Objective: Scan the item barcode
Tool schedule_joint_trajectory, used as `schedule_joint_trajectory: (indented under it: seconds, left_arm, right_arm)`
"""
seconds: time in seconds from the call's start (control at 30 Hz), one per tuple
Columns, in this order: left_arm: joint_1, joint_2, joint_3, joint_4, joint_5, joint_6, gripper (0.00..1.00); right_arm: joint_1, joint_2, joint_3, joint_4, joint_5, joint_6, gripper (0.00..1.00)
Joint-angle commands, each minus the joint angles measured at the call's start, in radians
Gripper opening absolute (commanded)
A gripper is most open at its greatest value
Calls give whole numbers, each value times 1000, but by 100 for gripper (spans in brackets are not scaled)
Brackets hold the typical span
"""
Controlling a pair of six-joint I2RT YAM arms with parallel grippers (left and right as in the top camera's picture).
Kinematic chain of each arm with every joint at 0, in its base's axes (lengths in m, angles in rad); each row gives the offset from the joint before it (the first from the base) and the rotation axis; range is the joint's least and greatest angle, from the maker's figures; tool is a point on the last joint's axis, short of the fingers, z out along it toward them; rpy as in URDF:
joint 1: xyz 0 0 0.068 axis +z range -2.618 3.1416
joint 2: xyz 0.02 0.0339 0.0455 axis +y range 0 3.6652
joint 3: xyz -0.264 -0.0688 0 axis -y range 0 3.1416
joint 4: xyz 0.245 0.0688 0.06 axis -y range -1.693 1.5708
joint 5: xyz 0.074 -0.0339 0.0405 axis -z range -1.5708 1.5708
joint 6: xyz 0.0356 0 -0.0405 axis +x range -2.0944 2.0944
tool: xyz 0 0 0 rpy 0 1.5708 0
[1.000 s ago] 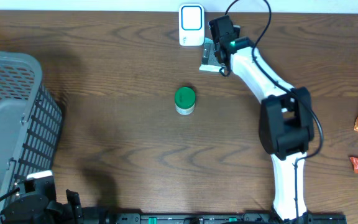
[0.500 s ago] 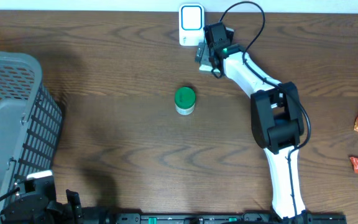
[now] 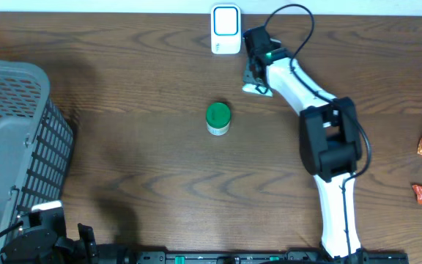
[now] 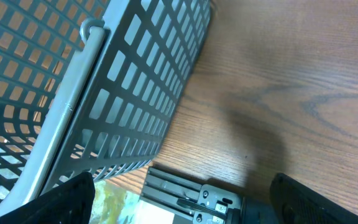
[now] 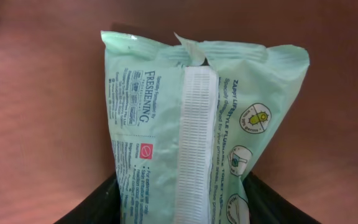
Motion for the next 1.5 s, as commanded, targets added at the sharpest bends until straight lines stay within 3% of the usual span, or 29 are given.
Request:
schedule_joint_trajectory:
  seconds: [0.0,0.23,0.47,0.57,0.63,0.67,0.7,1.03,1.23,1.47]
  left_arm:
    - [5,-5,2,-3,-6,6,90]
    - [5,-5,2,-3,-6,6,90]
    - [5,-5,2,-3,-6,6,90]
    - [5,-5,2,-3,-6,6,90]
    - [5,-5,2,-3,-6,6,90]
    - [5,-5,2,-3,-6,6,90]
    - [5,-5,2,-3,-6,6,90]
    - [5,-5,2,-3,-6,6,90]
    - [5,-5,2,-3,-6,6,90]
    - [5,-5,2,-3,-6,6,90]
  right_arm:
    - [-108,-136,-17,-104,69,-40,49]
    - [-362,-278,-18,-287,218,-127,50]
    - [-648,-224,-49,-266,214,-178,49]
    - [-735,-190,-50,-269,112,-201,45]
    - [-769,-187,-50,-254,-51,-216,54]
    - [-773,-191,-49,-244,-130,-220,72]
    - [-771,-197,-49,-235,-211,-235,99]
    - [-543,-203,-50,-218,-253,-213,99]
    - [-406,-180,-51,-166,-140,-158,99]
    - [-375,-126,-51,-174,-4,-151,99]
